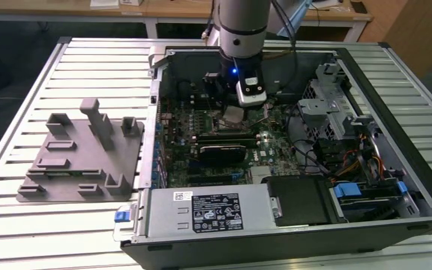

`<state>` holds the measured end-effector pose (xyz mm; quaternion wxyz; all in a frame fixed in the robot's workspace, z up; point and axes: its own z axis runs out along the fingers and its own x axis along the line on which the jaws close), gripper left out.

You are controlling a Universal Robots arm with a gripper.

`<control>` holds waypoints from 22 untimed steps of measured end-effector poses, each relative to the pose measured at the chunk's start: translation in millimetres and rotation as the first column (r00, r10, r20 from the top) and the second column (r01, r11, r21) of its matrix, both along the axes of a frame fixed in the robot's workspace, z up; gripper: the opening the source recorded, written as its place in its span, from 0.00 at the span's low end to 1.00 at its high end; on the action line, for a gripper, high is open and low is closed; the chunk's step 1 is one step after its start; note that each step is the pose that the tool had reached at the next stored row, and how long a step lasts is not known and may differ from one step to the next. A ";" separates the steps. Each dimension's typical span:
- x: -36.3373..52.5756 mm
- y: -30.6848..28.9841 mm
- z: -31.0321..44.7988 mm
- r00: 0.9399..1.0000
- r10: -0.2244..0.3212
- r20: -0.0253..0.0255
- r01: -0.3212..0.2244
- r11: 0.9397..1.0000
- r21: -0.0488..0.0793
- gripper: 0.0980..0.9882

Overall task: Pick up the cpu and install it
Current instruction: 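Place the cpu into insertion slot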

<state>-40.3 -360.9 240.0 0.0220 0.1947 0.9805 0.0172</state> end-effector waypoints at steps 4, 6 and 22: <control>0.0 0.0 17.9 1.000 0.000 0.000 0.000 1.000 0.000 0.50; 0.0 0.0 24.0 1.000 0.000 0.002 0.000 1.000 0.000 0.50; 0.0 0.1 24.8 1.000 0.000 0.002 0.000 1.000 0.000 0.50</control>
